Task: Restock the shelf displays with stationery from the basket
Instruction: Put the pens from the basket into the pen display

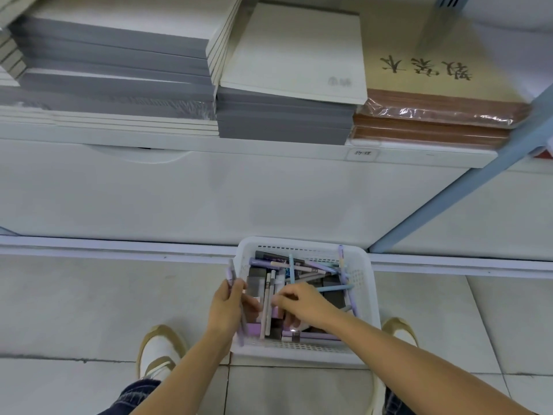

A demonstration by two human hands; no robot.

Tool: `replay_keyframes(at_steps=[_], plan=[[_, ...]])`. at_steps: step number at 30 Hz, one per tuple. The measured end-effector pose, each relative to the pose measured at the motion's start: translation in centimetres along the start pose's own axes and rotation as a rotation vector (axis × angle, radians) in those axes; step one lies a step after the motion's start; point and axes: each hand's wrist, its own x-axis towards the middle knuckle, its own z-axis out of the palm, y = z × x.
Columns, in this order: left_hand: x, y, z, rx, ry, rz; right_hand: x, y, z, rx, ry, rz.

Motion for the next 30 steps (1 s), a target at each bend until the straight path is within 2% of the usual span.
replay_keyframes(at_steps=[2,5,8,15,18,22,25,30], plan=[[0.3,-0.1,-1.0,0.049,0.023,0.005,1.0,0.7,0.5,-0.007,0.097,0.080],[0.5,-0.6,-1.8,0.072,0.013,-0.024,2.5,1.2,2.3,-0.024,0.145,0.188],[0.7,-0.7,-2.3,0.075,-0.014,-0.045,3.8,1.1,4.3,-0.135,0.237,0.169],[0.9,-0.4,-2.4,0.026,-0.077,-0.073,5.4,0.6,5.7,-0.298,0.305,0.199],[0.9,-0.5,-2.4,0.010,-0.103,-0.086,5.1,0.6,4.4,-0.224,0.235,0.169],[1.2,-0.7,-1.8,0.009,-0.096,-0.062,3.5,-0.1,2.0,0.077,0.040,0.004],[0.9,-0.6,-1.0,-0.042,-0.127,-0.076,2.5,-1.0,1.7,0.029,-0.105,-0.077],[-0.1,0.4,1.0,-0.202,-0.100,-0.140,1.7,-1.3,2.2,-0.023,-0.050,-0.136]])
